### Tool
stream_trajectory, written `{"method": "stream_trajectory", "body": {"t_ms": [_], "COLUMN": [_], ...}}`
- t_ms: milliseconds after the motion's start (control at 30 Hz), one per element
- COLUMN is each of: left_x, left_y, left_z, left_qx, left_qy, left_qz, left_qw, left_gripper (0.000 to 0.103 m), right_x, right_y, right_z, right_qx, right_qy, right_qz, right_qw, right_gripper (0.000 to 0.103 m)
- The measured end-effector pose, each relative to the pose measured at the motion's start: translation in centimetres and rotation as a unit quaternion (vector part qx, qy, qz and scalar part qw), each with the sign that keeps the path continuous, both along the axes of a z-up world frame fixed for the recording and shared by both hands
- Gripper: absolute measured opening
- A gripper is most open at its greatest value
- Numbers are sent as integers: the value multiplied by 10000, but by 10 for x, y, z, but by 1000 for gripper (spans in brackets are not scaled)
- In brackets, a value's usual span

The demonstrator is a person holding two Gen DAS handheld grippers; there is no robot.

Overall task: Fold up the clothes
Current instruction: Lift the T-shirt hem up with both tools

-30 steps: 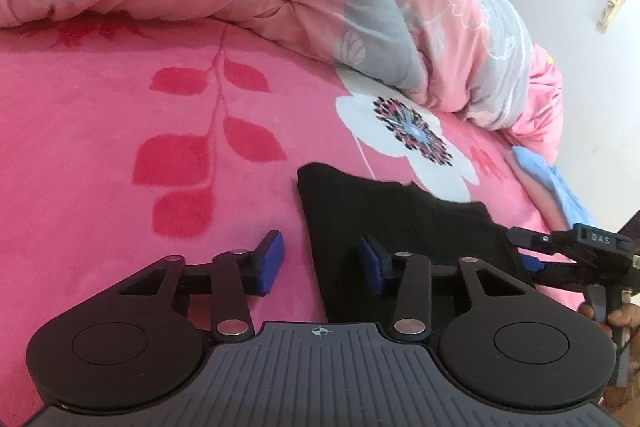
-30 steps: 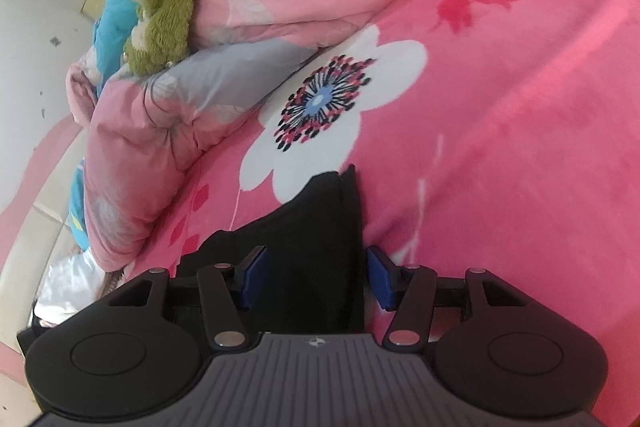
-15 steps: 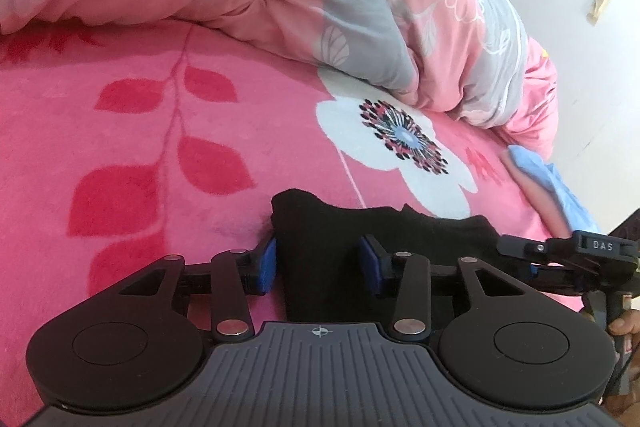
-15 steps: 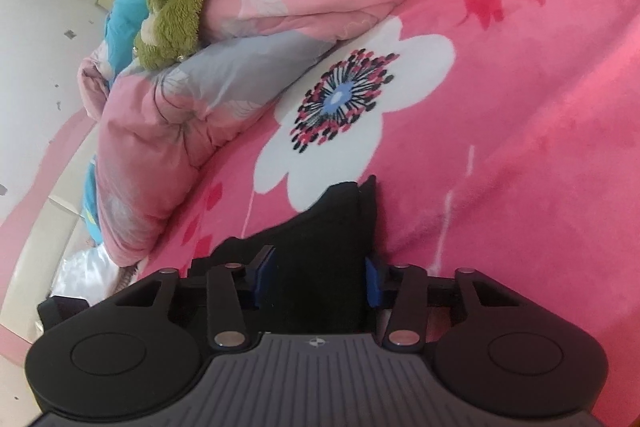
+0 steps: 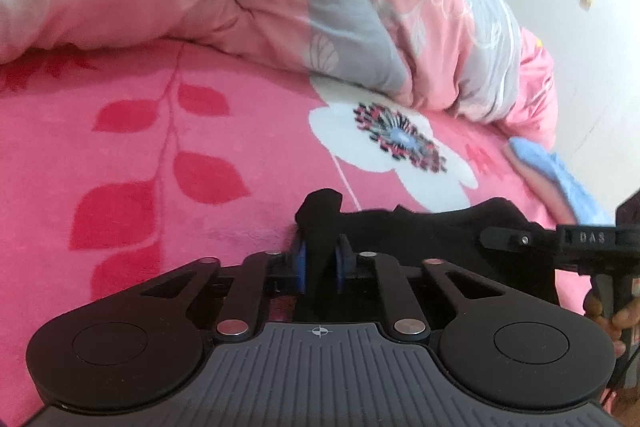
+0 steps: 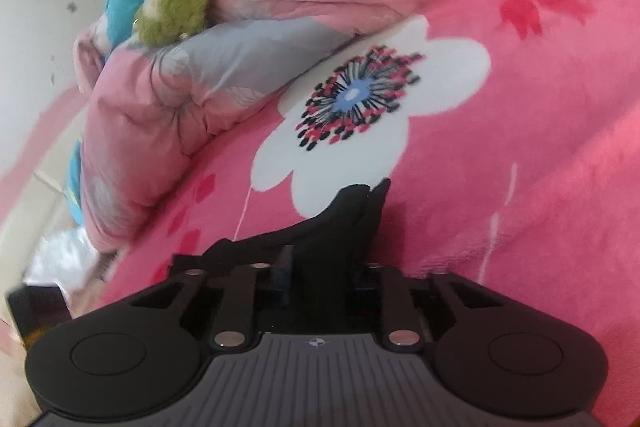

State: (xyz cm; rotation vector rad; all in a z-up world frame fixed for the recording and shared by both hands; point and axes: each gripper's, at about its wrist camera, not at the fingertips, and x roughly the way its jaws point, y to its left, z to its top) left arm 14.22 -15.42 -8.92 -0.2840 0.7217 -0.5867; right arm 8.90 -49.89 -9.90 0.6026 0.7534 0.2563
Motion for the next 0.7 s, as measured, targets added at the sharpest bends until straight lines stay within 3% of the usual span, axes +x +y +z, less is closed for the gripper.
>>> {"method": "stream_trajectory", "body": {"t_ms": [133,267,433,600,700], "left_x": [-14,-46,-92,-151,-191], "left_y": [9,25,55,89,104], "left_z": [16,52,100,151,187], "left_qx": [-108,-305,-666,-961,-1167], "left_qy": [-271,-749,-1320,-1965,-2511], "left_qz": [63,72,130,219,258], "left_qw": [9996,9967,9889,9755,9606], "left_gripper": [6,6,6,6,6], "right_x": [-17,-44,-91,-155,-192], "right_y": [17,45,73,106,129], "right_z": [27,68,125,183,215], "right_qx": [-613,-1364,-1620,-1716,-1808], "right_qy": [-443,-1044,-1777,-2520,-2932], "right_qz": [162,336,301,319,357], "right_qw": [9970,9846,9702,9519,9381], "right_gripper": [11,11,10,10,10]}}
